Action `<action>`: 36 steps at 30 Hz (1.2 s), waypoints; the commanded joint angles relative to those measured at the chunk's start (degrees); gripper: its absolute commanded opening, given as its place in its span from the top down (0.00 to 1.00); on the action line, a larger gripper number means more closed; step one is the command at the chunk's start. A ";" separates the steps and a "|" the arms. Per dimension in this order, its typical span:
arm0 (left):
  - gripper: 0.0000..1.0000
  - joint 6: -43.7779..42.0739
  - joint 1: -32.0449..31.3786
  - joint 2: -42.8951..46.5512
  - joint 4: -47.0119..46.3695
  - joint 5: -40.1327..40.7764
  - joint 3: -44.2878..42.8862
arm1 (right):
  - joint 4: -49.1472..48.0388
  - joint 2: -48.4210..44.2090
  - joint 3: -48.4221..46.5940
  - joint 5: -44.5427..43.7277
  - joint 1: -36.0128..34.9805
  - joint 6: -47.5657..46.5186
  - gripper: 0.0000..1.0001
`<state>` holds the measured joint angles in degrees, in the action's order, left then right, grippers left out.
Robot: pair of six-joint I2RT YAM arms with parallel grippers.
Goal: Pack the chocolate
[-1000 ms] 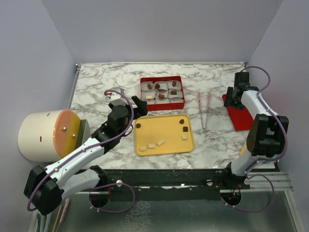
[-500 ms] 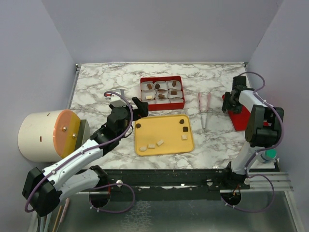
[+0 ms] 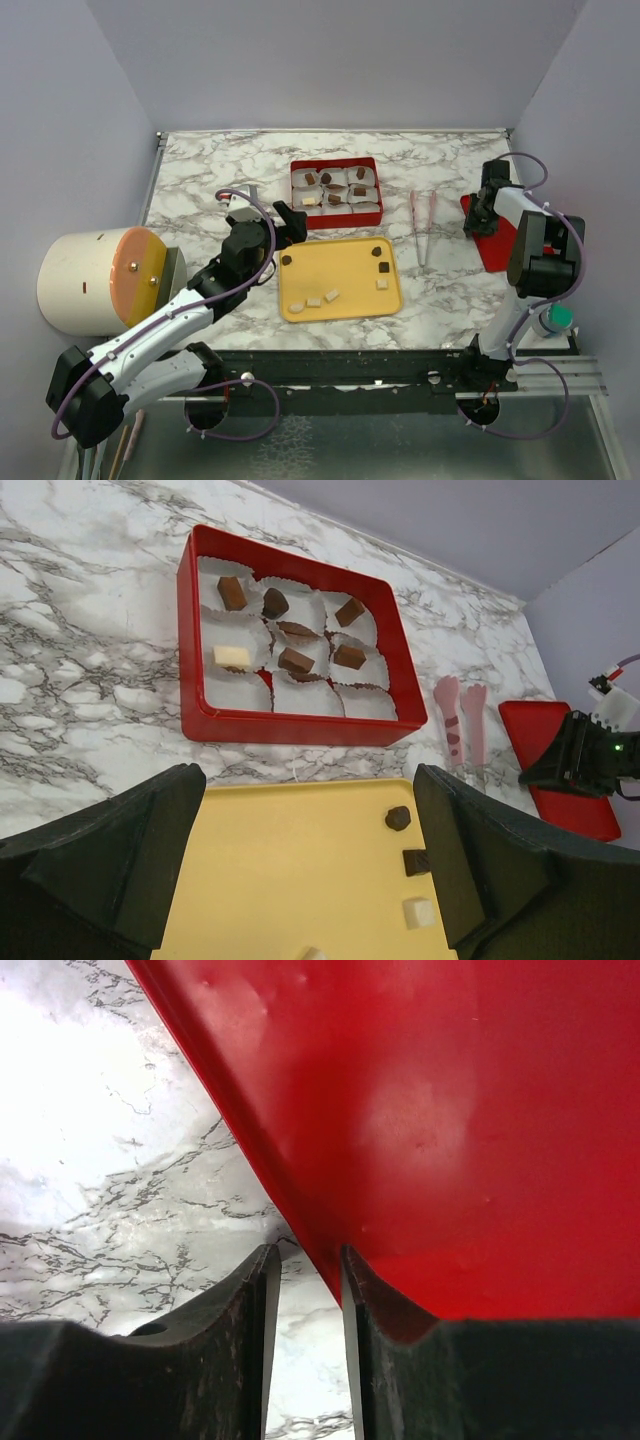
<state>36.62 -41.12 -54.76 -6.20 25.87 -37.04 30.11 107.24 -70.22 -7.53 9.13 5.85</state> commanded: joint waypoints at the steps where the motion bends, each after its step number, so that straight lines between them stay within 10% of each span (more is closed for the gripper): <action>1: 0.04 0.59 -0.36 0.15 0.41 0.98 0.96 | -0.58 2.56 -0.61 0.35 0.66 -0.35 0.71; 6: 0.04 0.91 -0.34 -0.20 0.24 0.94 1.23 | -0.69 3.11 -0.49 -1.26 0.73 0.48 0.99; 36: 0.04 -0.32 -0.30 -5.63 0.37 2.04 -1.52 | -4.06 -11.01 -7.43 4.89 0.64 4.46 1.00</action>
<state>37.04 -41.12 -58.81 -6.22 26.61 -36.62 28.67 99.07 -75.02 -6.02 9.45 9.63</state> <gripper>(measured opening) 0.962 0.012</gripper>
